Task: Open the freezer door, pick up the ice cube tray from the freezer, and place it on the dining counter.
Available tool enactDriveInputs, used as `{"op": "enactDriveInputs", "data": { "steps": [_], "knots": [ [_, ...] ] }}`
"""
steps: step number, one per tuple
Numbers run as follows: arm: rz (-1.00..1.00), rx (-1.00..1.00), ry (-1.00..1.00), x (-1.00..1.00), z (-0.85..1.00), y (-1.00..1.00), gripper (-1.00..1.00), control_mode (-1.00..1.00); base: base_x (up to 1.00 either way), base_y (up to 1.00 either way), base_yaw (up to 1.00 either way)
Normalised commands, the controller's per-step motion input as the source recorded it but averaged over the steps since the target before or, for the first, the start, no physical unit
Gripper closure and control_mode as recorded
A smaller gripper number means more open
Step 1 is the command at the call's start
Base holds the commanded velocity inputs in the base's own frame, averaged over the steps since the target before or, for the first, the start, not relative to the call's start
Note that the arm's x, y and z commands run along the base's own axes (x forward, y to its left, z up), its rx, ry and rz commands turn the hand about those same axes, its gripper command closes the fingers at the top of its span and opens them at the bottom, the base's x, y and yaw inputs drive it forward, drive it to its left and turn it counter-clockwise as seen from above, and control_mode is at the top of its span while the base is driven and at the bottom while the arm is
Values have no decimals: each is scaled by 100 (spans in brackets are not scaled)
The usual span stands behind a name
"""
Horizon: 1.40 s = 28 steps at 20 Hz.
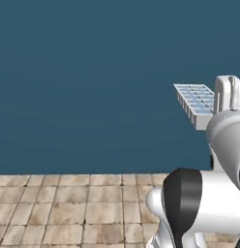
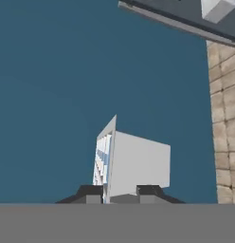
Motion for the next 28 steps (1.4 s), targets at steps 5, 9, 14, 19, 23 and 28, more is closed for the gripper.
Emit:
{"op": "enactDriveInputs", "data": {
  "steps": [5,9,14,19,23,28],
  "knots": [
    [0,0,0,0,0,0,100,100,-28,33,75],
    [0,0,0,0,0,0,100,100,-28,35,75],
    [0,0,0,0,0,0,100,100,-18,42,76],
    [0,0,0,0,0,0,100,100,-16,46,75],
    [0,0,0,0,0,0,100,100,-22,52,75],
    [0,0,0,0,0,0,100,100,-26,62,72]
  ]
}}
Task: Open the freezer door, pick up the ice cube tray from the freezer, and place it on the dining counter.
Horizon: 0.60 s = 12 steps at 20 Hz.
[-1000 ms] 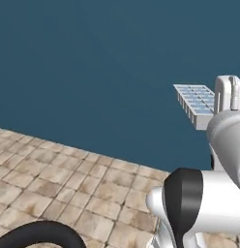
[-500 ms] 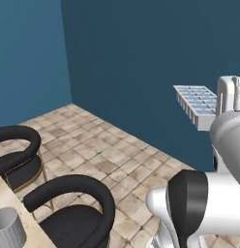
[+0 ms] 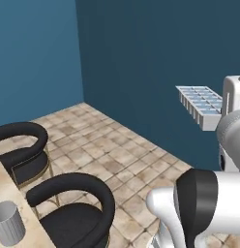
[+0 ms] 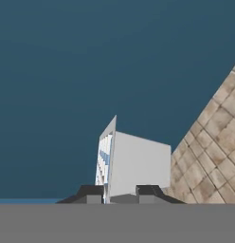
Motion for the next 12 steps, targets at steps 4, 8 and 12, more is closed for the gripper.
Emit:
{"op": "enactDriveInputs", "data": {
  "steps": [4,8,12],
  "knots": [
    [0,0,0,0,0,0,100,100,-36,47,64],
    [0,0,0,0,0,0,100,100,-49,34,63],
    [0,0,0,0,0,0,100,100,-52,3,51]
  ]
}}
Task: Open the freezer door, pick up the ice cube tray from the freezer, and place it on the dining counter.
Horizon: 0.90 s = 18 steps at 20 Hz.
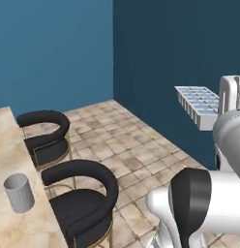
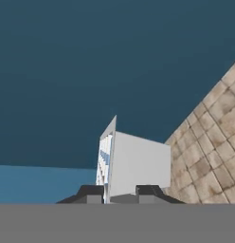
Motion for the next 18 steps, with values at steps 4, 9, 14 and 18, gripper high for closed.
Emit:
{"op": "enactDriveInputs", "data": {
  "steps": [4,9,14,18],
  "knots": [
    [0,0,0,0,0,0,100,100,-30,-4,38],
    [0,0,0,0,0,0,100,100,-39,0,42],
    [0,0,0,0,0,0,100,100,-49,16,50],
    [0,0,0,0,0,0,100,100,-41,24,56]
  ]
}}
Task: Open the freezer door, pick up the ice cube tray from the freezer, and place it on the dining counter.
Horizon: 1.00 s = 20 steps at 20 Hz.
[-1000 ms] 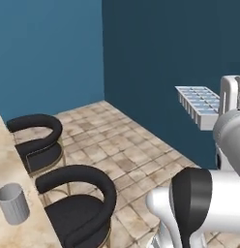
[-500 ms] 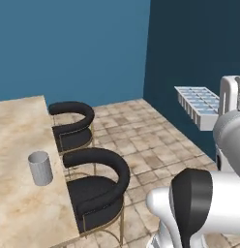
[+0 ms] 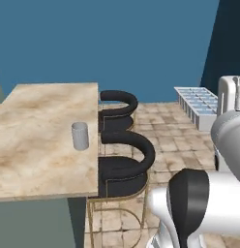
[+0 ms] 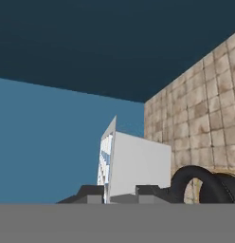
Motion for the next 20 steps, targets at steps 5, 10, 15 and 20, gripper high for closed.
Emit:
{"op": "enactDriveInputs", "data": {
  "steps": [5,10,15,20],
  "knots": [
    [0,0,0,0,0,0,100,100,-12,39,58],
    [0,0,0,0,0,0,100,100,0,83,39],
    [0,0,0,0,0,0,100,100,29,86,7],
    [0,0,0,0,0,0,100,100,42,80,-1]
  ]
}}
